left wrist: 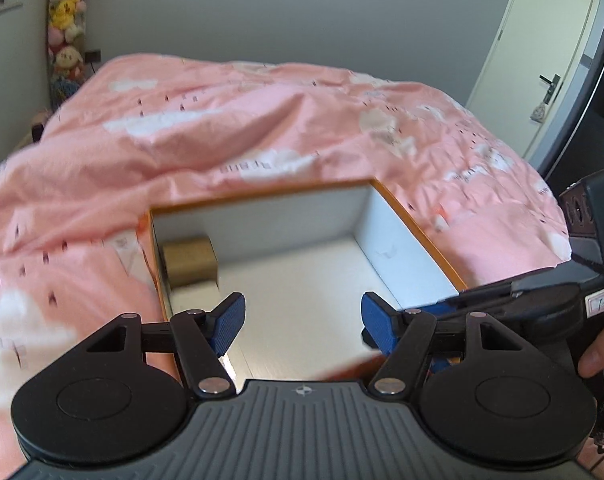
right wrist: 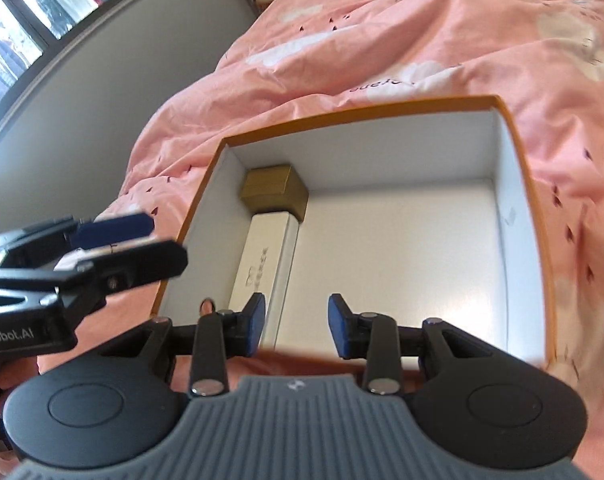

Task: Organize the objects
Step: 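Release the gold box onto the glasses case end with the left gripper, then grasp the dark grey box with the left gripper while the right gripper grasps the photo card box, then carry the photo card box into the orange box with right gripper while left carries grey box, then set the photo card box and grey box down inside the orange box, opening both grippers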

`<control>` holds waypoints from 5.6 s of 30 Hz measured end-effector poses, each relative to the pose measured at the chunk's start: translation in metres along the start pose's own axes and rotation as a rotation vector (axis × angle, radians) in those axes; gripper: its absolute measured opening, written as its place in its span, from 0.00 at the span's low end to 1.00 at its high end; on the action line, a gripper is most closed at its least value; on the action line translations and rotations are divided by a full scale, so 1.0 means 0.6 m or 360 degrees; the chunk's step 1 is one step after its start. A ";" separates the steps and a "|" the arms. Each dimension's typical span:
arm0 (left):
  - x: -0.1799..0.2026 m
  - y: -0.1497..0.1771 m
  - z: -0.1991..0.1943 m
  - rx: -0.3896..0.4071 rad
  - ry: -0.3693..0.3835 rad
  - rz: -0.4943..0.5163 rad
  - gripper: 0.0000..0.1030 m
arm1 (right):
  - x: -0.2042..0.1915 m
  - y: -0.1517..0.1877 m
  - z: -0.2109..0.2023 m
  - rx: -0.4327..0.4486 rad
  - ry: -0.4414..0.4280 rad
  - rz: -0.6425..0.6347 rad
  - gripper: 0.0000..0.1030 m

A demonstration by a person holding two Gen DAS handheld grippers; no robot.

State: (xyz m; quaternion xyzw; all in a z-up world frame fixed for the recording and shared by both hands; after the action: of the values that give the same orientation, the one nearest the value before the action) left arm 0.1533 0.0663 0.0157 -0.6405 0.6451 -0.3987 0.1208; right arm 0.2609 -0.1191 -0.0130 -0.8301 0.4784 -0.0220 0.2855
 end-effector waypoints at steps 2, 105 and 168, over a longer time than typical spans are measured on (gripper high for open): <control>0.005 0.021 -0.006 -0.0036 0.0023 -0.0033 0.76 | 0.002 0.025 -0.019 0.0018 0.0002 0.0035 0.37; -0.015 0.028 -0.077 0.0047 0.0428 -0.0387 0.37 | 0.041 0.081 -0.151 0.0232 -0.0127 0.0040 0.24; -0.113 -0.007 0.213 -0.0561 0.0008 -0.0408 0.34 | 0.092 -0.123 0.181 -0.0484 0.0154 -0.0067 0.25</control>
State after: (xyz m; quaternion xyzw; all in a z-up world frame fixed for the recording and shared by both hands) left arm 0.2519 0.0837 -0.0888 -0.7274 0.6185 -0.2935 -0.0464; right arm 0.3823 -0.0864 -0.0805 -0.8716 0.4718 0.0048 0.1328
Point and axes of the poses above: each gripper's, at about its wrist camera, not at the fingertips, and z roughly the way its jaws point, x to its right, y to its underside, the point moved 1 cm from there along z, roughly the way its jaws point, and after that the axes turned 11 degrees about y, right-handed, at the moved point
